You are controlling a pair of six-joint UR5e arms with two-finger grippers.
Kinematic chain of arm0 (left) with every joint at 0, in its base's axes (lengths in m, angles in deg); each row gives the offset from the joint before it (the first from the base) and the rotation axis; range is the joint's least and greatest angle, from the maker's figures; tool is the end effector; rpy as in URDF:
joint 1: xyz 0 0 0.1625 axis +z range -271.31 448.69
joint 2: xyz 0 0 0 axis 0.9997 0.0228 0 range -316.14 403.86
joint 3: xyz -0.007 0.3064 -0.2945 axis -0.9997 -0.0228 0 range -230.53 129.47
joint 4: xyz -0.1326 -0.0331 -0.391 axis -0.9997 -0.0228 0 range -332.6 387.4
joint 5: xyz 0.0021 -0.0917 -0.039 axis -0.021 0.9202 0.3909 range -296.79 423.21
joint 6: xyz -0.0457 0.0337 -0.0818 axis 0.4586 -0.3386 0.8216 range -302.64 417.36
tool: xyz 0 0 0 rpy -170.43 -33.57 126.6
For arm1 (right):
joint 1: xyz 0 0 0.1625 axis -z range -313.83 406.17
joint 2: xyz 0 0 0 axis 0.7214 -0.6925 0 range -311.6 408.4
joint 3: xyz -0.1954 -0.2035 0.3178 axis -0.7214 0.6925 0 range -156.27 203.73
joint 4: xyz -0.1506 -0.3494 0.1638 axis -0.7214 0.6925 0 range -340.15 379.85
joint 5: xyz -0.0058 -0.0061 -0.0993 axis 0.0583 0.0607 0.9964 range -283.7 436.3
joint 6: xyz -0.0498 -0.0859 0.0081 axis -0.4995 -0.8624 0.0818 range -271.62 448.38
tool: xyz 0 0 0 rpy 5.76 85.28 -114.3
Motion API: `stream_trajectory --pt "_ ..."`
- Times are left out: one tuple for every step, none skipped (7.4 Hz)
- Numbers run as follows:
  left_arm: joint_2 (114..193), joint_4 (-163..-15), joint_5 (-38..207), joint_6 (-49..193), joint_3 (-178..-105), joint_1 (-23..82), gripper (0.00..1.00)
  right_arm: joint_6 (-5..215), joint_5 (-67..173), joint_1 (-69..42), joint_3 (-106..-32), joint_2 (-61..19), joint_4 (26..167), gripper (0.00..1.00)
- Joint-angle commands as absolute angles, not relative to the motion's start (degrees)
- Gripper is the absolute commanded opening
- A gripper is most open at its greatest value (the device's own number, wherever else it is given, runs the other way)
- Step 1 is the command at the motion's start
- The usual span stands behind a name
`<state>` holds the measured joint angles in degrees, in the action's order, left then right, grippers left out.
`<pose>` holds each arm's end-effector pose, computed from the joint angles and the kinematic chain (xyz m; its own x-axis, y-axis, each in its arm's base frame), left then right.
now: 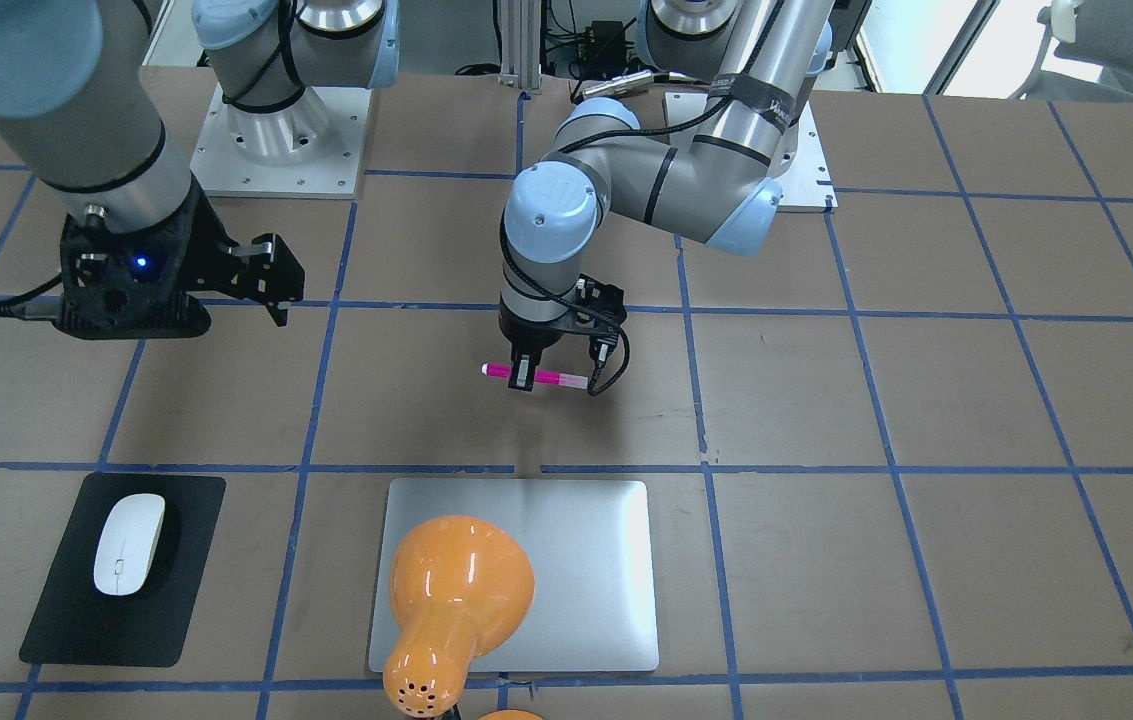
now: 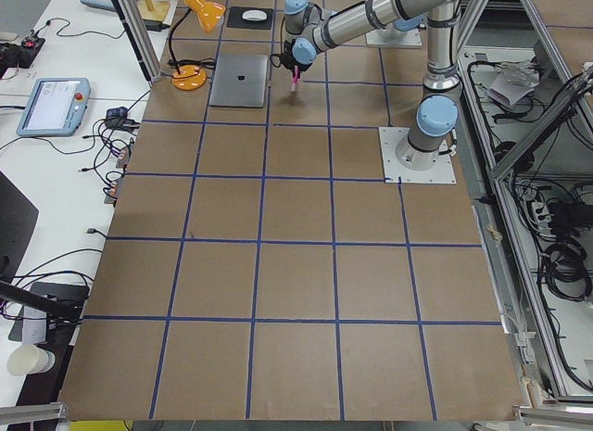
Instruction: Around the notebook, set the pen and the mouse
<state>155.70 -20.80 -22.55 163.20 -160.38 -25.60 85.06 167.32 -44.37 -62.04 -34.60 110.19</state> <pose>-0.3549 -0.4442 0.1971 -0.1478 -0.9889 -0.0184 -0.9867 0.1461 0.0717 0.1367 -0.5376 0.4618 -0.9976 -0.0680 0.0153 -0.0673 0.9968 0.0433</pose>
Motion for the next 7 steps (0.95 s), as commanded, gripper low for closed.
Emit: stream_trajectory --pt "158.2 -16.7 -22.4 165.2 -160.2 -26.8 0.00 85.4 167.4 -44.5 -58.2 -36.0 108.6 1.00" --pt "158.2 -16.6 -22.4 165.1 -160.2 -26.8 0.00 85.5 165.4 -44.5 -58.2 -36.1 101.1 1.00" --pt "158.4 -16.8 -22.3 165.0 -160.3 -26.9 0.00 87.0 164.0 -44.7 -58.9 -36.2 100.6 1.00" --pt "158.4 -16.7 -22.1 164.9 -160.2 -26.9 0.00 89.2 164.3 -44.7 -59.7 -36.0 101.1 1.00" --pt "158.4 -17.3 -21.2 165.1 -160.3 -26.9 0.99 89.3 164.1 -44.7 -60.2 -36.1 101.1 1.00" --pt "157.9 -17.5 -21.2 164.9 -160.3 -26.8 1.00 89.3 164.2 -44.8 -60.1 -36.0 101.2 1.00" --pt "156.3 -17.8 -21.6 161.6 -160.3 -26.5 1.00 89.3 164.3 -44.7 -60.3 -35.9 102.5 1.00"
